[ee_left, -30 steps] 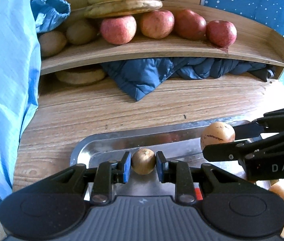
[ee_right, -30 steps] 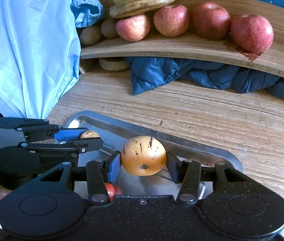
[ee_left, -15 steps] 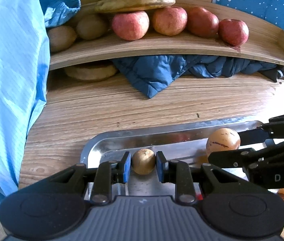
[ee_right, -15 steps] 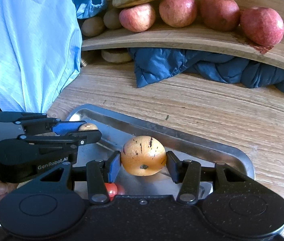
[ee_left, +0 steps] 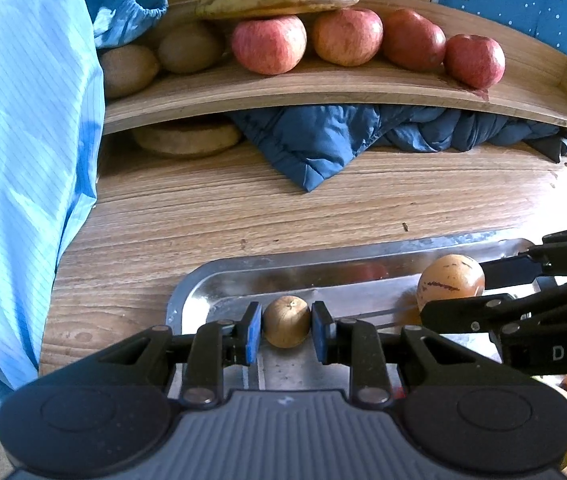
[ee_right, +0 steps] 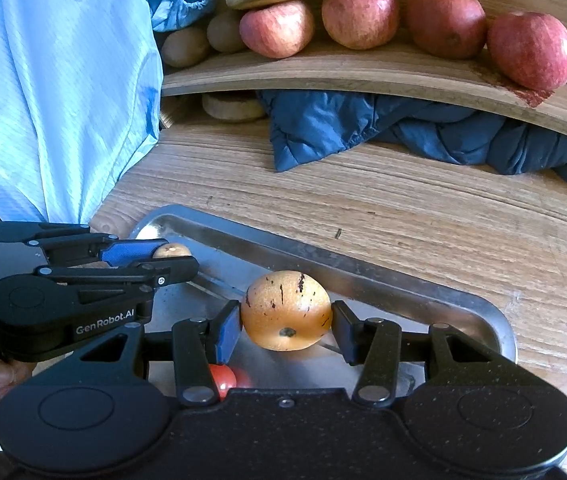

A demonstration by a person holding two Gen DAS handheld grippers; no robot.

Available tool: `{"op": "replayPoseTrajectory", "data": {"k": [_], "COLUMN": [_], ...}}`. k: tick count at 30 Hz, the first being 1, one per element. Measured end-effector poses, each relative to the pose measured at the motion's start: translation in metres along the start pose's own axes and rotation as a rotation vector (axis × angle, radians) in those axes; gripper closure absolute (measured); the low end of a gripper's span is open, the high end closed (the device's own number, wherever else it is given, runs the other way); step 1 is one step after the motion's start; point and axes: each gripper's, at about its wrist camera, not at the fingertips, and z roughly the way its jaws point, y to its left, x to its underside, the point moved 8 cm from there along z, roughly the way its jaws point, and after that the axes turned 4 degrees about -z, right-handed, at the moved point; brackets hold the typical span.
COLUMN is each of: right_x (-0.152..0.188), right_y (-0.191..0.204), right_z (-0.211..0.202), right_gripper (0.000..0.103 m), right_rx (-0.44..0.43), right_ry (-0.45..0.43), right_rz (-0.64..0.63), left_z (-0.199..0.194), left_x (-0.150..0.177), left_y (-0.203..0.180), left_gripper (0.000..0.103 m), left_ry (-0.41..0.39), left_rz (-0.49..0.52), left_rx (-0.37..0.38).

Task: Organize fruits
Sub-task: 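Carry the kiwi and spotted yellow apple in both tools over the tray, then open both tools to drop the kiwi and apple onto the tray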

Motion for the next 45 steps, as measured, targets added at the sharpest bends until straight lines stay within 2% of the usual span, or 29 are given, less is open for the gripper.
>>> {"op": "replayPoseTrajectory", "data": {"k": [23, 42, 45], "right_x": [0.0, -0.001, -0.002], "right_y": [-0.002, -0.001, -0.001], "right_z": [-0.004, -0.012, -0.015], "right_gripper": [0.051, 0.031, 0.025], "right_rx": [0.01, 0.025, 0.029], "right_ry": [-0.008, -0.026, -0.035], "right_rz": [0.019, 0.011, 0.01], "left_z": [0.004, -0.008, -0.01], "left_x": [0.0, -0.007, -0.01], "left_y": [0.002, 0.007, 0.008], "left_gripper": [0.073, 0.034, 0.025], "left_ry": [0.008, -0.037, -0.048], "left_rz": [0.005, -0.025, -0.031], "left_rx": [-0.005, -0.028, -0.035]}}
